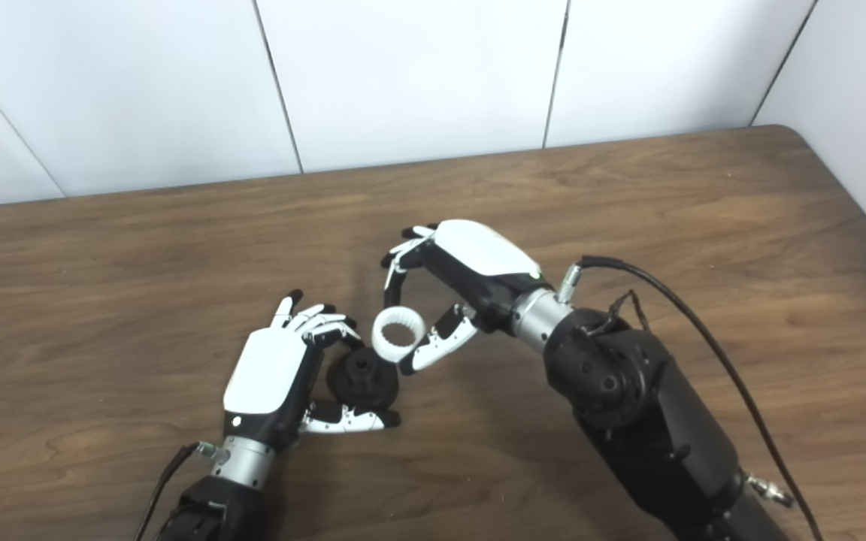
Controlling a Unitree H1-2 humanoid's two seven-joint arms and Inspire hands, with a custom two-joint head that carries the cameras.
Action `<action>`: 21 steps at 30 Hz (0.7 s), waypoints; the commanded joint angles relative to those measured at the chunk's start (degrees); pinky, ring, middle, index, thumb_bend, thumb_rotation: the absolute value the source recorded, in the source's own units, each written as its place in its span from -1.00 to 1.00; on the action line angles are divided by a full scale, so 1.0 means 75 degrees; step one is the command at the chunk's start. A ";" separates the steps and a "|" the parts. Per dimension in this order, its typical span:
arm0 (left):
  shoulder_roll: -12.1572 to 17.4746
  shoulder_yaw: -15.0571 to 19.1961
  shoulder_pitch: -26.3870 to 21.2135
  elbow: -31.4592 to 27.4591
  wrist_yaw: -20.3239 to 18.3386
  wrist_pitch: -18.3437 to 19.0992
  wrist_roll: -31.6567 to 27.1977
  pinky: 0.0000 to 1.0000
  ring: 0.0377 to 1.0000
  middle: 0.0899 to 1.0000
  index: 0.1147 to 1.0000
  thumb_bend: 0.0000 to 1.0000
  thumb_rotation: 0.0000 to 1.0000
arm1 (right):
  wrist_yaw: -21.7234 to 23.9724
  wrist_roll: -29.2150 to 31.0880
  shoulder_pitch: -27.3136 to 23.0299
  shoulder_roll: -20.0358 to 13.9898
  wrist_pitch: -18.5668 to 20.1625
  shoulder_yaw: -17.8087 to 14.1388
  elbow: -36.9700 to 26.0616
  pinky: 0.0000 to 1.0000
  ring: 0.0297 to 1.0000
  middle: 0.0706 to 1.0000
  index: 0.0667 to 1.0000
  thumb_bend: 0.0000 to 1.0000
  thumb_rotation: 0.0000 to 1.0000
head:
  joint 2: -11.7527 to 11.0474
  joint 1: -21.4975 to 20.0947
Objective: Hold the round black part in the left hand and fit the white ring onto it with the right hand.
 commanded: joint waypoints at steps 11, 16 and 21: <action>-0.0227 -0.0179 0.0194 0.0460 0.0118 0.0084 0.0060 1.00 0.69 0.44 -0.17 0.05 -0.89 | -0.0125 -0.0122 -0.0290 0.0318 -0.0274 0.0084 0.0191 1.00 0.92 0.62 -0.11 0.05 -0.74 | 0.0159 0.0570; -0.0265 -0.0201 0.0179 0.0464 0.0144 0.0091 0.0051 1.00 0.70 0.45 -0.17 0.05 -0.89 | -0.0088 -0.0084 -0.0294 0.0278 -0.0307 0.0086 0.0210 1.00 0.92 0.61 -0.11 0.05 -0.74 | 0.0273 0.0624; -0.0265 -0.0212 0.0158 0.0431 0.0136 0.0112 0.0055 1.00 0.70 0.44 -0.17 0.05 -0.89 | -0.0025 -0.0122 -0.0316 0.0236 -0.0306 0.0108 0.0218 1.00 0.92 0.61 -0.11 0.05 -0.74 | 0.0379 0.0611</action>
